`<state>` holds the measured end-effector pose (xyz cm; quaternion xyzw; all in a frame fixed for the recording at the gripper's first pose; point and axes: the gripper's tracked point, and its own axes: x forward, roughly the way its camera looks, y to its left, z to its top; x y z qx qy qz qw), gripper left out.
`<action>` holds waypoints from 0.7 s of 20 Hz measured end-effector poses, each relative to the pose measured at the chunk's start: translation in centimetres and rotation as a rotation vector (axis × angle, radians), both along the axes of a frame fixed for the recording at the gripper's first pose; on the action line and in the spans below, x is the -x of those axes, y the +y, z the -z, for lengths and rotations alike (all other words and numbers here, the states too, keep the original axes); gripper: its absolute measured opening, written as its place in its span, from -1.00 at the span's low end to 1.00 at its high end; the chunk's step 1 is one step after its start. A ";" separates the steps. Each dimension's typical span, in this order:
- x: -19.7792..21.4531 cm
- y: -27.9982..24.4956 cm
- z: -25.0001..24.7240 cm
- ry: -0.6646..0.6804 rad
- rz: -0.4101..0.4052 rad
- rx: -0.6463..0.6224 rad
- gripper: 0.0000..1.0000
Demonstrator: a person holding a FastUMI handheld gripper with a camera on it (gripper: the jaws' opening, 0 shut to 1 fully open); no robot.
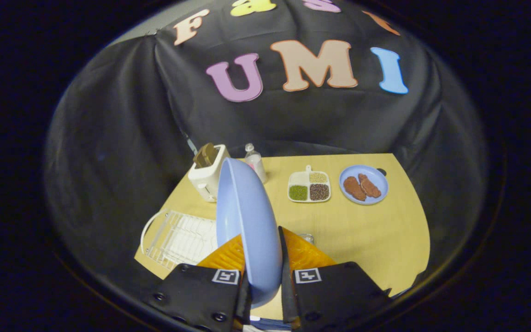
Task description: Take the plate from the dish rack, then take the spoon from the basket and place it into the plate.
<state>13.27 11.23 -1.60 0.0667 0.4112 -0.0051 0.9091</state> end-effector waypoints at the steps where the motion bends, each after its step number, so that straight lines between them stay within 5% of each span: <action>1: 0.6 -2.1 -0.4 -0.013 0.036 -0.026 -0.42; 8: 6.0 -17.0 2.7 -0.016 0.276 -0.131 -0.44; 14: 10.7 -23.3 11.9 0.096 0.358 -0.194 -0.44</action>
